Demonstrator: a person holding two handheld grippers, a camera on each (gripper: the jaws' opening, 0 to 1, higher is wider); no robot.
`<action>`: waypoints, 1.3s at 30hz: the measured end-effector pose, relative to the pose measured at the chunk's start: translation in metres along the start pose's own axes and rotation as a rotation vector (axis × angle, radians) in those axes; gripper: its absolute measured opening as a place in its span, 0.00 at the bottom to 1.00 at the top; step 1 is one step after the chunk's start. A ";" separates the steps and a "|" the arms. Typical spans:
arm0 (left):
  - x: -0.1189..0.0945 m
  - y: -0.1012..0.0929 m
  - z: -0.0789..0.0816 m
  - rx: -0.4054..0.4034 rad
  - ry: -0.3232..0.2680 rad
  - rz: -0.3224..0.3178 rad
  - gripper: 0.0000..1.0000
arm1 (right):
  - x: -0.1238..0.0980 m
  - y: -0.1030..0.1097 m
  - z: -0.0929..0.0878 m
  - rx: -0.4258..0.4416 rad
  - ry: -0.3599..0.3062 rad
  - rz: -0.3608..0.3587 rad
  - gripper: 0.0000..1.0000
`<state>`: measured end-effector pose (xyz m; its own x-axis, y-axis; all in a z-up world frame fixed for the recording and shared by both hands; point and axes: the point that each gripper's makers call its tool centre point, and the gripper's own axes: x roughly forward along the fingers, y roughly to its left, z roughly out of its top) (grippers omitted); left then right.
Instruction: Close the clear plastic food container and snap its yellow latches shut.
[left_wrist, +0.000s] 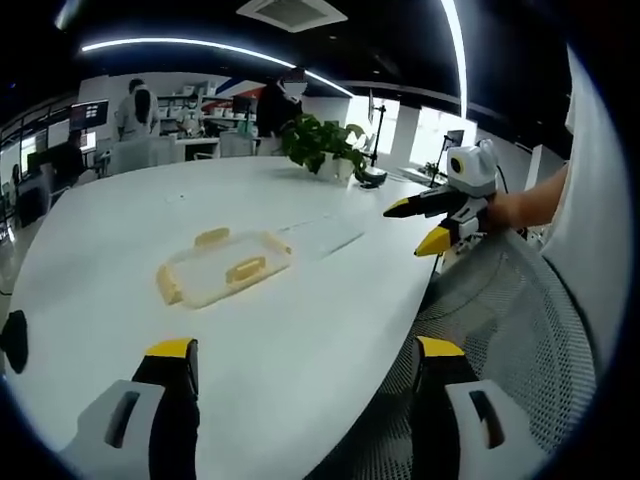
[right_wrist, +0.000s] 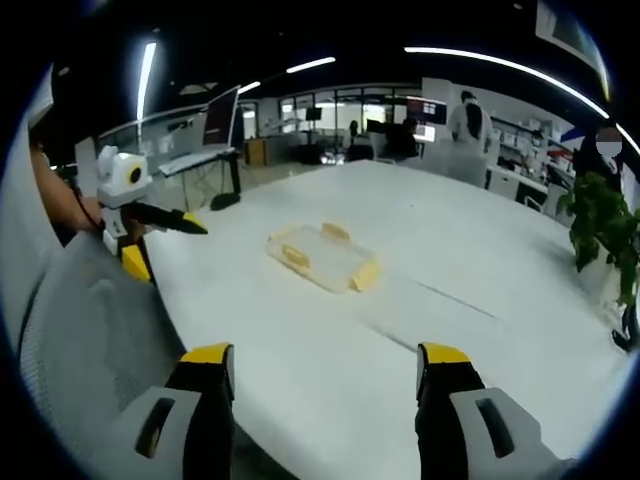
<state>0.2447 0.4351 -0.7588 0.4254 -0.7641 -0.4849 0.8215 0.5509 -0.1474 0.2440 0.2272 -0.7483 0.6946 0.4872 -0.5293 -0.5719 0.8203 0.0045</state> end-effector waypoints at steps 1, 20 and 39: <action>0.000 -0.001 0.000 0.003 0.000 -0.007 0.88 | 0.000 0.000 0.000 0.002 -0.001 -0.002 0.74; 0.000 -0.005 0.008 0.011 -0.002 -0.040 0.86 | -0.001 0.001 0.003 0.010 0.009 0.015 0.72; 0.017 0.020 0.011 0.032 0.032 -0.043 0.81 | 0.021 -0.007 0.006 -0.107 0.084 0.077 0.62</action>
<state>0.2724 0.4298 -0.7605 0.3775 -0.7755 -0.5060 0.8506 0.5064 -0.1416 0.2655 0.2338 -0.7544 0.6105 0.5172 -0.5998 -0.6688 0.7424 -0.0406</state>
